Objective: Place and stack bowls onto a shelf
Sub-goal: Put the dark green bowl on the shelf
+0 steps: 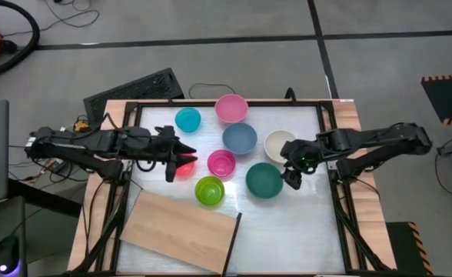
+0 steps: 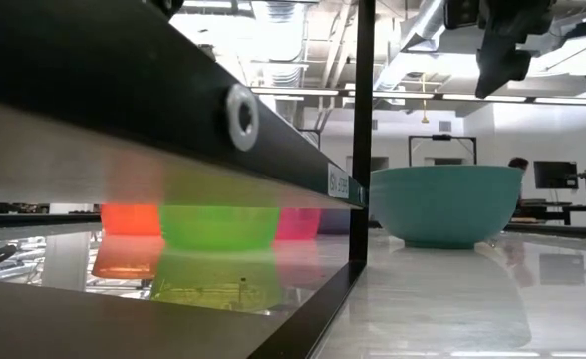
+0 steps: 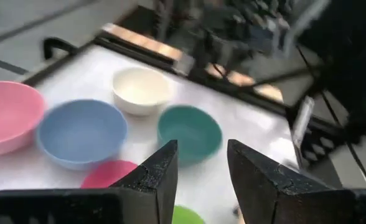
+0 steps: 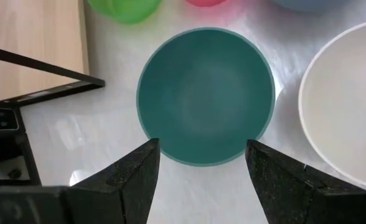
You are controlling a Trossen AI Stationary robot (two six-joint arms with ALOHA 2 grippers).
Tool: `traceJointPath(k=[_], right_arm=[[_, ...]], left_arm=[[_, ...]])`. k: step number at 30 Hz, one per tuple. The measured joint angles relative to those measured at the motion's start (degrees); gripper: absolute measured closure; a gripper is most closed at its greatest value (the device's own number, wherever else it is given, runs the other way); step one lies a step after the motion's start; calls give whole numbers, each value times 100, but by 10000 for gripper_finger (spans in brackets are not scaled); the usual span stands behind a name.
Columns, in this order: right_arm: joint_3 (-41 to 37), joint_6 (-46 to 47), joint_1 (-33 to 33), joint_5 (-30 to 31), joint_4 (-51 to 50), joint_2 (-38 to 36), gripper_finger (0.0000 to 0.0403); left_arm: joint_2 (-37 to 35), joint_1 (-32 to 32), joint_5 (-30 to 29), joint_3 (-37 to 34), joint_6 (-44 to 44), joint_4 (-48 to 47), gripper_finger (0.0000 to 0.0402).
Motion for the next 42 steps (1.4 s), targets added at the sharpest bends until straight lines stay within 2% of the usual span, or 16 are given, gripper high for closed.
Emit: traceJointPath(k=[3,5,9,12,14,18,22,26,28,32,36,42], right_arm=[[0,-100,0,-2,94,-11,137],[0,-224,0,18,178,-6,137],[-2,-402,-1,302,354,-7,137],[-1,-550,-4,452,352,-7,137],[-2,-728,-7,507,358,-7,137],[0,-1232,-93,612,655,265,137],[159,-1882,-259,496,974,924,137],[793,-2813,-378,432,669,1726,137],[1108,-3427,-393,511,455,2083,137],[1517,-4342,-378,570,215,2643,137],[1576,-4895,-380,580,73,3022,137],[1574,-5183,-485,629,113,3531,137]], left_arm=[[76,176,785,9,-185,8,244],[149,220,1076,4,-266,-105,213],[221,219,1080,4,-281,-96,146],[273,220,635,9,-640,-177,118],[274,224,464,2,-1133,-446,113],[267,221,564,4,-1797,-1258,111],[216,223,849,1,-1881,-1708,111],[-234,232,1014,-2,-1998,-1723,111],[-510,233,864,10,-1921,-1842,111],[-975,233,194,9,-1698,-2422,111],[-1298,233,-462,7,-1852,-3023,111],[-1505,235,-759,7,-1933,-3446,111]])
